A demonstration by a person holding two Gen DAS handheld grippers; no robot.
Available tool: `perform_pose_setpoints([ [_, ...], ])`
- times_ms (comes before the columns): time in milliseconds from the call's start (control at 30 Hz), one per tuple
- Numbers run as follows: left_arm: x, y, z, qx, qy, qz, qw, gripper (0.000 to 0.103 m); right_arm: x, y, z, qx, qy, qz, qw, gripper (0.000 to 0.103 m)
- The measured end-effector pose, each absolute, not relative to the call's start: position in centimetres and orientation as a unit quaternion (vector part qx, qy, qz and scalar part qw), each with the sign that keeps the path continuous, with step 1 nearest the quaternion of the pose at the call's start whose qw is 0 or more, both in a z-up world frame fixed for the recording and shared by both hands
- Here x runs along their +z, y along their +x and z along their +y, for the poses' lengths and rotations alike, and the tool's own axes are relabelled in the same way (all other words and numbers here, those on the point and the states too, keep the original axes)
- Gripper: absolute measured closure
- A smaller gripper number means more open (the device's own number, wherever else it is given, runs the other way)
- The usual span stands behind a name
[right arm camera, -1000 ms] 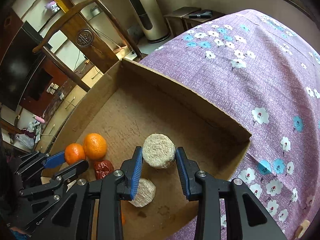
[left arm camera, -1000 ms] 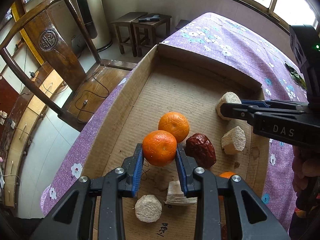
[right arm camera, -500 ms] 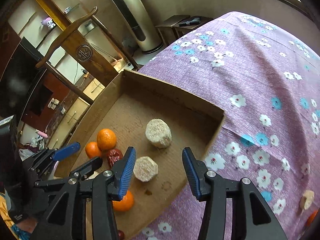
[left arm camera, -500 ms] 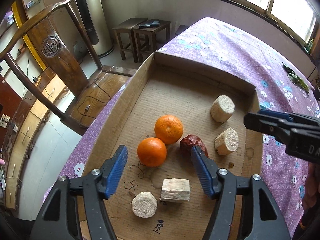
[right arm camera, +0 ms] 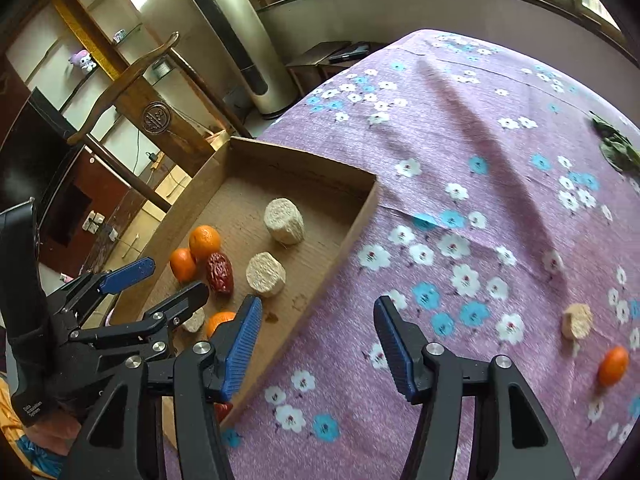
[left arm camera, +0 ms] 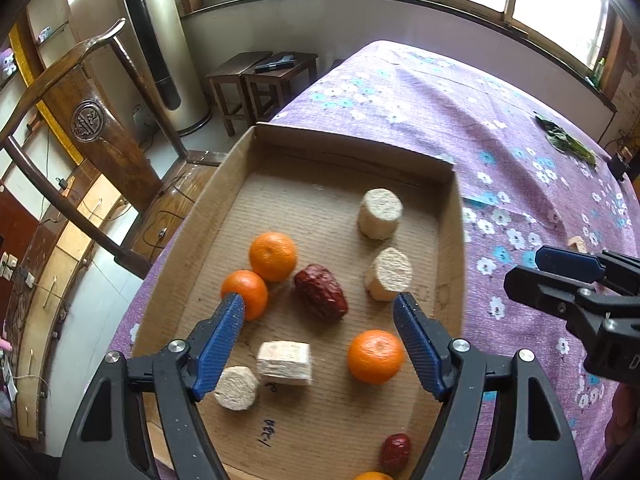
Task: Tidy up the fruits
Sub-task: 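Move both open tools back over the last slice and orange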
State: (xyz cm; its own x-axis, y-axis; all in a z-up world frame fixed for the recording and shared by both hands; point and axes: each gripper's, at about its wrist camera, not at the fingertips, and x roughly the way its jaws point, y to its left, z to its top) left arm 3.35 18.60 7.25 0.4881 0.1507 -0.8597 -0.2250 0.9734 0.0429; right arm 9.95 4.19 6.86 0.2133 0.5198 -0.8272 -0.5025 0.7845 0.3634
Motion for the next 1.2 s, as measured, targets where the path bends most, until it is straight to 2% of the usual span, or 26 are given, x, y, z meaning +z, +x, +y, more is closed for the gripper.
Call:
perform_pose_setpoints([
  [767, 6.8, 5.1, 4.5, 0.002, 0.010, 0.509, 0.861, 0.026, 5.7, 6.5, -14.1, 0.196, 0.070, 0.556, 0.805, 0.036],
  [1200, 6.2, 7.4, -1.9, -0.040, 0.029, 0.512, 0.857, 0.027, 4.2, 6.8, -19.9, 0.161, 0.098, 0.564, 0.804, 0.036],
])
